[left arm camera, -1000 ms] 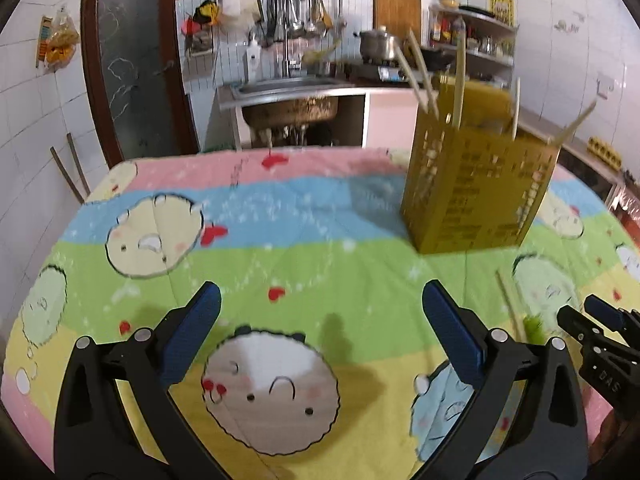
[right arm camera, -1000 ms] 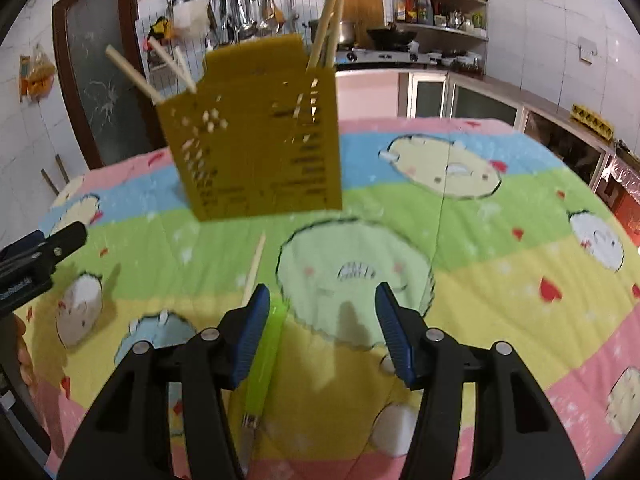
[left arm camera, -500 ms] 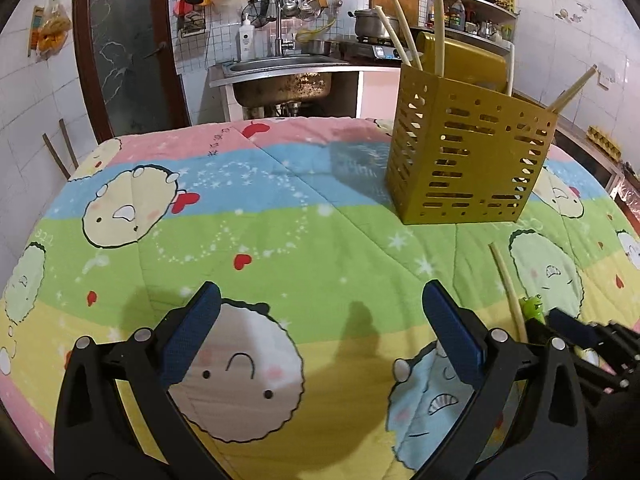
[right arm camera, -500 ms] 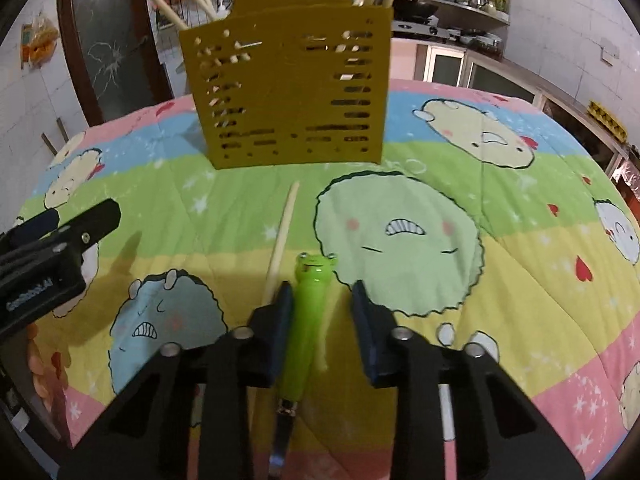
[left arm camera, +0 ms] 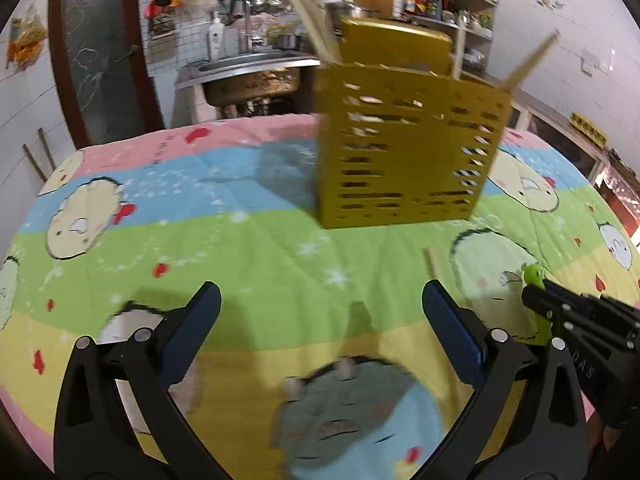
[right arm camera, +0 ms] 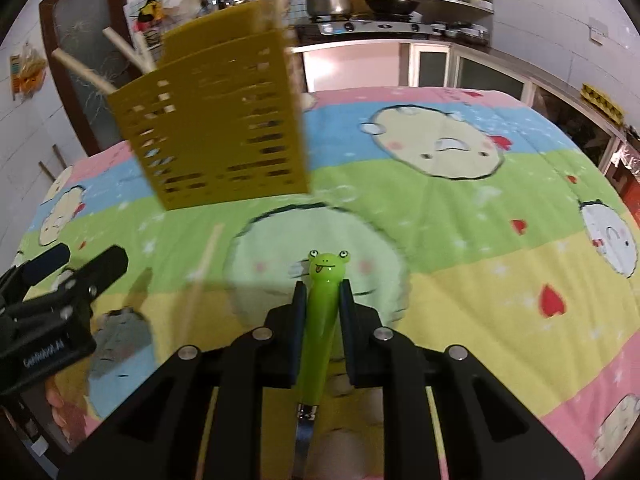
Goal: Organize utensils
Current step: 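Grasp a chopstick with the left tool while the right tool holds the green utensil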
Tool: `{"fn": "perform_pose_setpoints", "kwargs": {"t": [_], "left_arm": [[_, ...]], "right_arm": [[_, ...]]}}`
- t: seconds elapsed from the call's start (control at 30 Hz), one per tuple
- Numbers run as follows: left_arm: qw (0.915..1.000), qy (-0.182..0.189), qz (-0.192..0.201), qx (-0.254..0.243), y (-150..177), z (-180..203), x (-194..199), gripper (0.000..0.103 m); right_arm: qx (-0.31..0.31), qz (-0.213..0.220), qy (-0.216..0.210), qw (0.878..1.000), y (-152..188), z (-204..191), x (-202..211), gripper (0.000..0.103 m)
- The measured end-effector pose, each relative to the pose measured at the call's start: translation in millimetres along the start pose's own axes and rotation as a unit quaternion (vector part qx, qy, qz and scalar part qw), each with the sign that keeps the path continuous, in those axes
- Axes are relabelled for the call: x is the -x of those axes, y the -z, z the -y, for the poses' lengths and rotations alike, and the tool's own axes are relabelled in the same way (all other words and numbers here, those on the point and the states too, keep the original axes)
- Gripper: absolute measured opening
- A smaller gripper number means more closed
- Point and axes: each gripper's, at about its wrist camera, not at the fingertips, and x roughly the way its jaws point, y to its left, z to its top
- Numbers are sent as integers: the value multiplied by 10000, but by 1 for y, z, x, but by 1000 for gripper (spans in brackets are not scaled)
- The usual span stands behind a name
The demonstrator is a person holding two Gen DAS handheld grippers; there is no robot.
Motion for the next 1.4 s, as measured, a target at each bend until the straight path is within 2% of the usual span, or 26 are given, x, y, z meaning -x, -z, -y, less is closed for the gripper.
{"fn": "perform_pose_setpoints", "kwargs": {"t": [0.1,0.17,0.27,0.33,0.47,0.57,0.63,0.73,0.83,1.13,1.4], "left_arm": [[9998,92,-182,-50,-2,19,-11,97],[9995,143,-283,-65,-2,30,-18,91],[9978,335,-566,-83,0,46,-32,76],[9968,413,-680,-96,2,52,-38,62],[9966,387,-700,-200,3,60,-45,57],[9958,450,-738,-293,-2,63,-48,40],[9953,487,-777,-315,-6,65,-50,24],[9947,517,-819,-345,-11,67,-53,13],[9947,535,-816,-339,-11,71,-56,7],[9960,559,-626,-311,-10,66,-46,4],[9983,516,-175,-226,-13,46,-12,4]], "right_arm": [[-76,-22,91,9999,-4,17,-3,17],[-106,-43,112,9999,-5,25,-6,17],[-160,-58,54,9998,-3,32,-10,17],[-186,-46,21,9998,-2,34,-11,17],[-140,-36,12,9999,-5,34,-14,17],[-154,-62,-7,9999,-7,36,-17,17],[-158,-84,-2,9998,-8,36,-18,17],[-145,-155,6,9998,-12,35,-21,17],[-169,-193,-25,9997,-14,34,-26,17],[-257,-30,-108,9996,-13,36,-20,16],[-74,330,-119,9994,-12,24,5,16]]}}
